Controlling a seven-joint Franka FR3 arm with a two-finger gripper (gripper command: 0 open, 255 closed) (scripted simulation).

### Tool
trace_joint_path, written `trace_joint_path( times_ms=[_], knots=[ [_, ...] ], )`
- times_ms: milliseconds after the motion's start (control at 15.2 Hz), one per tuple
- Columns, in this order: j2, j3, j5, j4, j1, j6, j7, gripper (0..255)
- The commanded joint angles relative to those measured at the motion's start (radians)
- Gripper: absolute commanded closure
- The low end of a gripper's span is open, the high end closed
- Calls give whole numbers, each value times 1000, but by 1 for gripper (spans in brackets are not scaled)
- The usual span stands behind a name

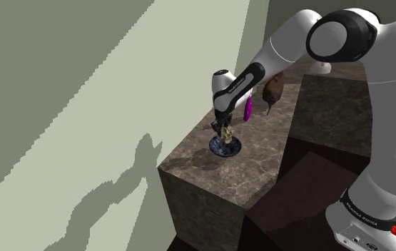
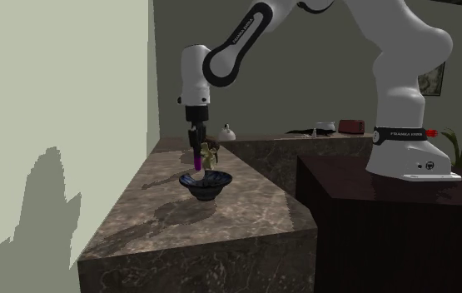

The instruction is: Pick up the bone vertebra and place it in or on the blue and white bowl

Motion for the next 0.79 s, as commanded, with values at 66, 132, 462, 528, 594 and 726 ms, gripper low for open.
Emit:
trace_joint_path(
  times_ms=[66,132,462,528,594,726],
  knots=[
    [37,-6,-7,10,3,28,5,255],
    [48,-7,-9,11,4,37,7,255],
    [52,-8,-10,12,5,40,7,255],
    [52,-8,-10,12,5,40,7,255],
    [52,-8,-10,12,5,40,7,255],
    [52,-8,-10,12,5,40,7,0]
  ],
)
